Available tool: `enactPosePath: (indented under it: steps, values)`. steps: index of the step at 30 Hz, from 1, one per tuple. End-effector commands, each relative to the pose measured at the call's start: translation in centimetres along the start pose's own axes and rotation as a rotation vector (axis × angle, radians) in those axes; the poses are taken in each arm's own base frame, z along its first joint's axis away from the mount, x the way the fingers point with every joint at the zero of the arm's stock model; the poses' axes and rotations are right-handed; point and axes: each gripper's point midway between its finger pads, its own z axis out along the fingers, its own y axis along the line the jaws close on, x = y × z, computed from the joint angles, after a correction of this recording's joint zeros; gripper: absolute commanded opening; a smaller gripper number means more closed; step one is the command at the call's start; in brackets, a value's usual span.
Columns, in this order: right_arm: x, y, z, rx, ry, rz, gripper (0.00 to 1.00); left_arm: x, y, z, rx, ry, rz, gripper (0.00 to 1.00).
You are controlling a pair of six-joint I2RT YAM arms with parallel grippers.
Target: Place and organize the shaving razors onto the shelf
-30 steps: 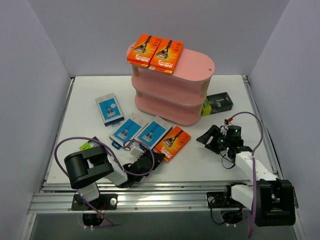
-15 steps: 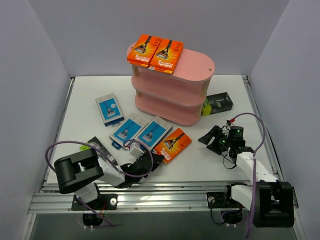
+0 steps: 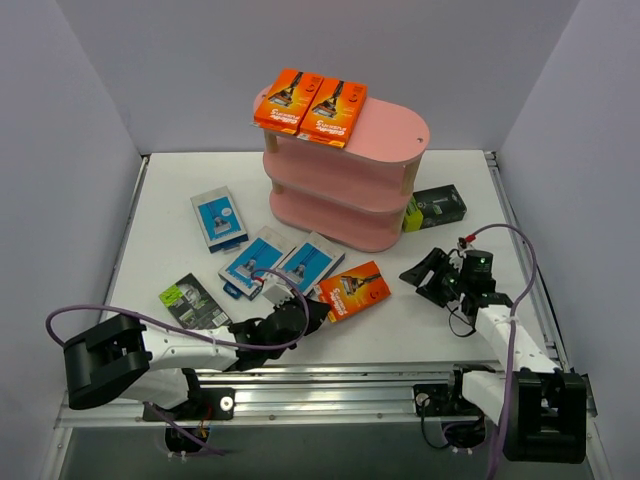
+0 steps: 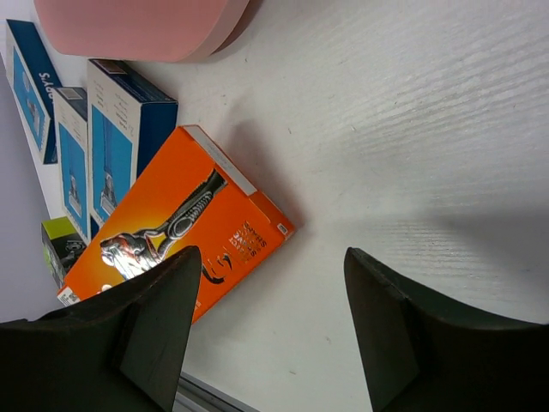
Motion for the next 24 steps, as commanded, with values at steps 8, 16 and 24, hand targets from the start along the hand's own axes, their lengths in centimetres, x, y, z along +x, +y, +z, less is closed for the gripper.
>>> enactPosePath:
  steps: [8,16,24]
  values:
    - [-2.5,1.6,-0.9,-0.046,-0.054,-0.009,0.63,-2.3,-2.4,-1.6,-0.052,-0.02,0.187,0.02]
    - [-3.1,1.5,-1.1,-0.047,-0.077,0.004,0.63,-4.2,-6.5,-3.2,0.014,-0.03,0.296,0.02]
    - [-3.9,1.1,-1.5,-0.041,-0.111,0.019,0.63,-4.9,-12.1,-4.7,0.111,0.03,0.46,0.02]
